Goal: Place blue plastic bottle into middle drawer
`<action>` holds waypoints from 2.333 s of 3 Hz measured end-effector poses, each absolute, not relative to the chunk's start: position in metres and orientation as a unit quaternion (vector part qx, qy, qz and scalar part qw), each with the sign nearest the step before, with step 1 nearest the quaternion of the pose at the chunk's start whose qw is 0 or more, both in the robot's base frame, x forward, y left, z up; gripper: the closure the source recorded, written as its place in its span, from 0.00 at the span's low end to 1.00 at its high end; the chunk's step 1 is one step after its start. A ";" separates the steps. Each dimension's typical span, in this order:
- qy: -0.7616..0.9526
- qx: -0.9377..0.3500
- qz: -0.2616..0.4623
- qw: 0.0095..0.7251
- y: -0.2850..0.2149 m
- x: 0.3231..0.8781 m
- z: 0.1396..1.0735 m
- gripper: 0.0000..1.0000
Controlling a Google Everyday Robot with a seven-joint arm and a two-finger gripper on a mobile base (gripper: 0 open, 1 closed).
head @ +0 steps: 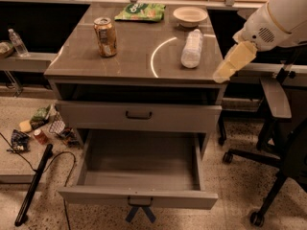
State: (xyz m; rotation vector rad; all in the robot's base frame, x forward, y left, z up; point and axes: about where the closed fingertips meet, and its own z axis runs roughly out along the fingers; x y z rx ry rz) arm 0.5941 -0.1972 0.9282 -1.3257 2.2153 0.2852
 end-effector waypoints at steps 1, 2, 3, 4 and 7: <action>0.852 -0.396 0.168 0.300 -0.195 0.658 0.916 0.00; 0.864 -0.354 0.191 0.304 -0.195 0.675 0.913 0.00; 0.867 -0.349 0.188 0.303 -0.193 0.677 0.911 0.00; 0.876 -0.329 0.178 0.304 -0.190 0.685 0.906 0.00; 0.940 -0.165 0.047 0.296 -0.187 0.768 0.884 0.00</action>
Offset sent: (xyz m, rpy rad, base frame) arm 0.0666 0.0021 -0.0128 0.1867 0.0500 -0.1692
